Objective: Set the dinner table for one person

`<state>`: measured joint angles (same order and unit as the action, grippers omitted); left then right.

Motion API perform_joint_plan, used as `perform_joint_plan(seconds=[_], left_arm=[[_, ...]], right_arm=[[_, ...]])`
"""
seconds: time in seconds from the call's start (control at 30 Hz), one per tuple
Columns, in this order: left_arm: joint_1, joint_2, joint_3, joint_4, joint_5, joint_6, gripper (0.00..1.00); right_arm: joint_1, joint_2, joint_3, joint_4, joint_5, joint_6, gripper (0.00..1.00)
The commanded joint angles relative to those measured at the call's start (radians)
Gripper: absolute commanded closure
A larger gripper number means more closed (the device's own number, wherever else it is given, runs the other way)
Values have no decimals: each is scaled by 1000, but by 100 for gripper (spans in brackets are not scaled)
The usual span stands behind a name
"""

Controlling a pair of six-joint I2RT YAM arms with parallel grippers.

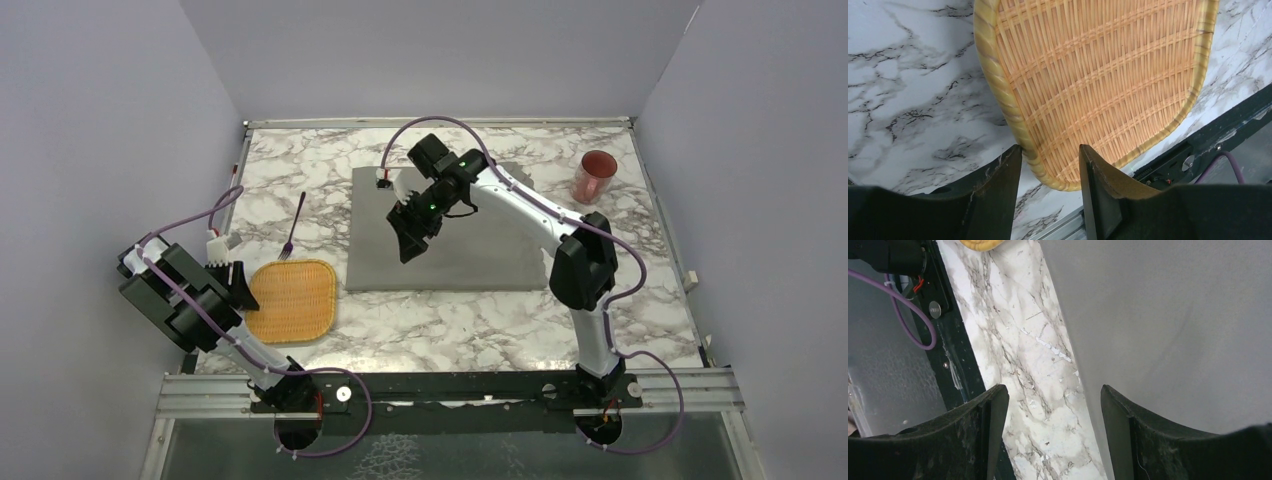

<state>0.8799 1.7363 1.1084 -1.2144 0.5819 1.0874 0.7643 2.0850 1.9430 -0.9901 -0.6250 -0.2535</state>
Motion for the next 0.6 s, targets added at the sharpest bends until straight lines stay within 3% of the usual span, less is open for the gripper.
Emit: perform_joint_plan(seconds=[0.0,0.57], left_arm=[[30,32,6,50,46,26,51],[31,81,-21,116,35,11,53]], right_arm=[[4,-61,-6,-27,33,2,27],[3,-63,10,-36,45,4,27]])
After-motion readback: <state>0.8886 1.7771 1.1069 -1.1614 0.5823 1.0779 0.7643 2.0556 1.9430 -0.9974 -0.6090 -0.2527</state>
